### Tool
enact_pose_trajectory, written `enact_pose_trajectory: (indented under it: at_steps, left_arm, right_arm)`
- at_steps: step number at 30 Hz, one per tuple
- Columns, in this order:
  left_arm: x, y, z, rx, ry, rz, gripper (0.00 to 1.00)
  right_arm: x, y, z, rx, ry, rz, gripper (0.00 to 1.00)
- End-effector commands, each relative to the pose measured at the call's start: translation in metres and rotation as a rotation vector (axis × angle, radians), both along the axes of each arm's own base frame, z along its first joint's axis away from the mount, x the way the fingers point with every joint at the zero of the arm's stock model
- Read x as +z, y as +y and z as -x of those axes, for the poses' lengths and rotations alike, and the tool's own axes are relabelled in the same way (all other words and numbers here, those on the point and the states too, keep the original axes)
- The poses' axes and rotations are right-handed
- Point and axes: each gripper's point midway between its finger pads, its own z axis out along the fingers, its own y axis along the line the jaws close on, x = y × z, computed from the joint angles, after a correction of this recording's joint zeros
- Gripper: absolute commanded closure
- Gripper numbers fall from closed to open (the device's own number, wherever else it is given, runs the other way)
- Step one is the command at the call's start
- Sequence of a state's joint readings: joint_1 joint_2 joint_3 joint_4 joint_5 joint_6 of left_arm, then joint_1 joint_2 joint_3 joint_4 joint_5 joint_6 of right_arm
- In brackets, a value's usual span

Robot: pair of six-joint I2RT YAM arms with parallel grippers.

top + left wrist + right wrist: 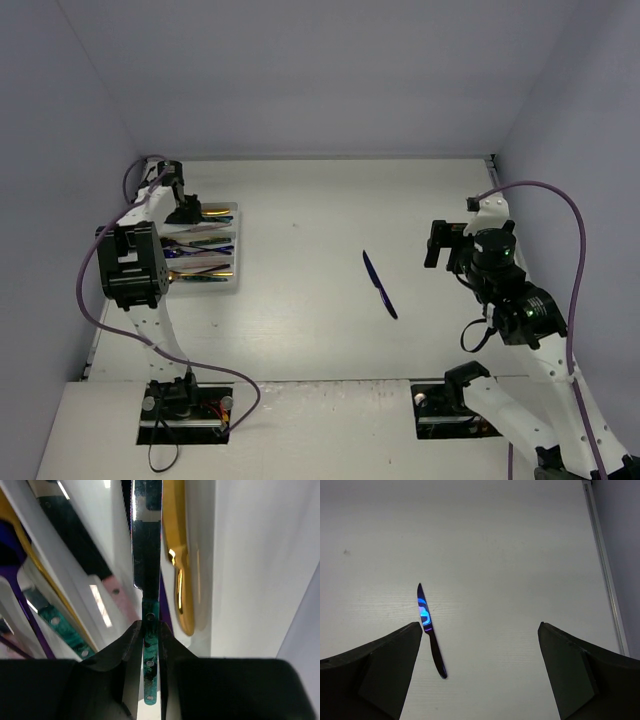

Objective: Sort the eating utensils into containers

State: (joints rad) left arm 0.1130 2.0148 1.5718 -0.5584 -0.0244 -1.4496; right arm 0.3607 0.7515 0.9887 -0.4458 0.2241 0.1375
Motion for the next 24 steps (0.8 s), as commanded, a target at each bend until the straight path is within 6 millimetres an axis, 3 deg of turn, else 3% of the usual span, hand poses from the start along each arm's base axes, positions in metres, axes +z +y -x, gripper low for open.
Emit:
enact_pose_trajectory:
  at_steps: [1,8,14,17,21,24]
  left_arm:
    - [0.048,0.023,-0.031,0.033,-0.147,-0.038,0.88]
    - [0.041,0.019,-0.033,-0.007,-0.135,-0.021,0.64]
    - [0.055,0.011,-0.027,-0.039,-0.160,0.001,0.57]
    - [0.082,0.003,-0.023,-0.104,-0.213,-0.015,0.51]
    - [0.133,-0.002,-0.010,-0.215,-0.291,-0.141,0.45]
    - [0.183,-0.005,0.021,-0.395,-0.311,-0.405,0.34]
  right_arm:
    - [0.000,0.001,-0.012,-0.023,-0.015,0.001,0.00]
    - [-0.006,0.010,-0.020,0.013,0.023,0.004,0.00]
    - [-0.018,0.029,-0.027,0.065,0.084,-0.048,0.00]
    - [-0.033,0.041,-0.032,0.093,0.147,-0.070,0.00]
    - [-0.067,0.060,-0.040,0.136,0.279,-0.097,0.00]
    - [-0.102,0.080,-0.039,0.190,0.418,-0.147,0.00]
